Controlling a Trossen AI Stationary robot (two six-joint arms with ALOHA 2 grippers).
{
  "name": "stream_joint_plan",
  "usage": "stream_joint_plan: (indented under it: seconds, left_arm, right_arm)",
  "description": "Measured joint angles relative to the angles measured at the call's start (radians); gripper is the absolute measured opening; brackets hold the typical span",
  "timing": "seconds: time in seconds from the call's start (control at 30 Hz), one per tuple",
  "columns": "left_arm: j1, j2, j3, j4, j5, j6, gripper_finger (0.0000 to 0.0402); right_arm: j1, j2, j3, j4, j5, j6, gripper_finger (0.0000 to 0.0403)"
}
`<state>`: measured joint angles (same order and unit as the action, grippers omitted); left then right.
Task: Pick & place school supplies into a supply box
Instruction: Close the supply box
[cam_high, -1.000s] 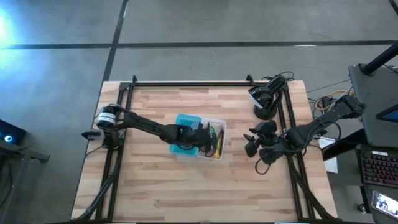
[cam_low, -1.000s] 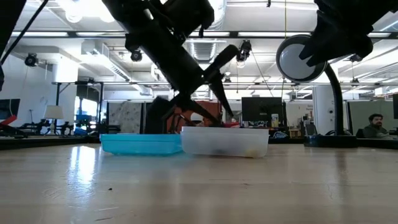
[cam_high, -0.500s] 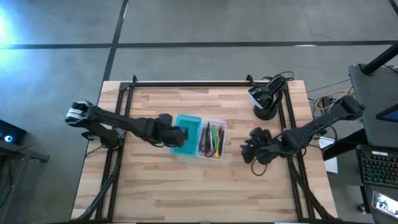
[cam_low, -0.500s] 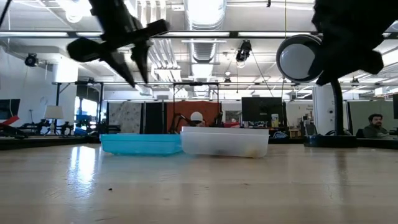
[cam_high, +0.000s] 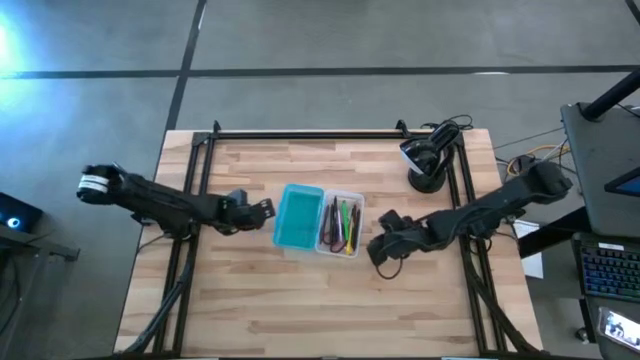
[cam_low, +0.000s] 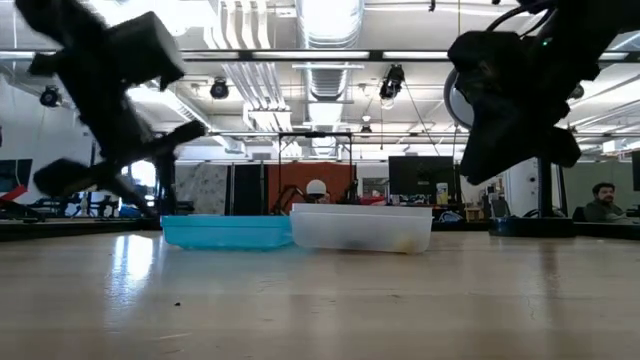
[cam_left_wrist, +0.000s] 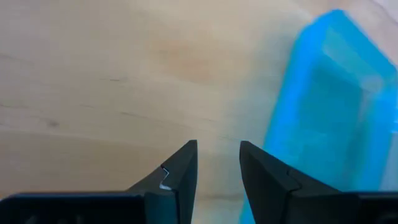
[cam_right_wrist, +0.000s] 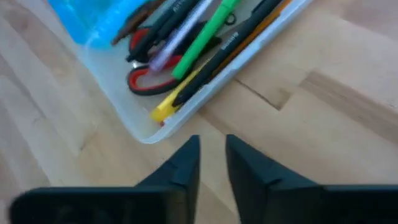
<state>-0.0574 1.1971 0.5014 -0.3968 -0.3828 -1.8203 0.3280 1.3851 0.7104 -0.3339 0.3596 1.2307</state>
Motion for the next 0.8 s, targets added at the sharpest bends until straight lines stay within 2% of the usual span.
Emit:
stream_joint_plan:
  seconds: [0.07, 0.17, 0.37, 0.5, 0.8]
  left_arm:
    - [0.0, -0.009, -0.053, 0.055, -0.003, -0.032, 0.0103]
    - [0.0, -0.019, -0.105, 0.042, -0.006, -0.054, 0.0103]
    - [0.014, -0.007, -0.141, 0.101, -0.03, -0.061, 0.0103]
    - [0.02, 0.02, -0.145, 0.164, -0.046, -0.042, 0.0103]
    - [0.031, 0.106, -0.078, 0.189, -0.06, 0.039, 0.0103]
  right_arm:
    - [-0.005, 0.013, 0.0, 0.002, -0.004, 0.005, 0.0042]
    - [-0.007, 0.025, 0.003, 0.048, -0.018, 0.016, 0.0014]
    - [-0.043, 0.027, 0.024, 0.161, -0.025, -0.057, 0.0012]
    - [-0.103, 0.065, 0.041, 0.209, -0.085, -0.102, 0.0012]
    - [-0.16, 0.179, 0.131, 0.225, -0.16, -0.208, 0.0013]
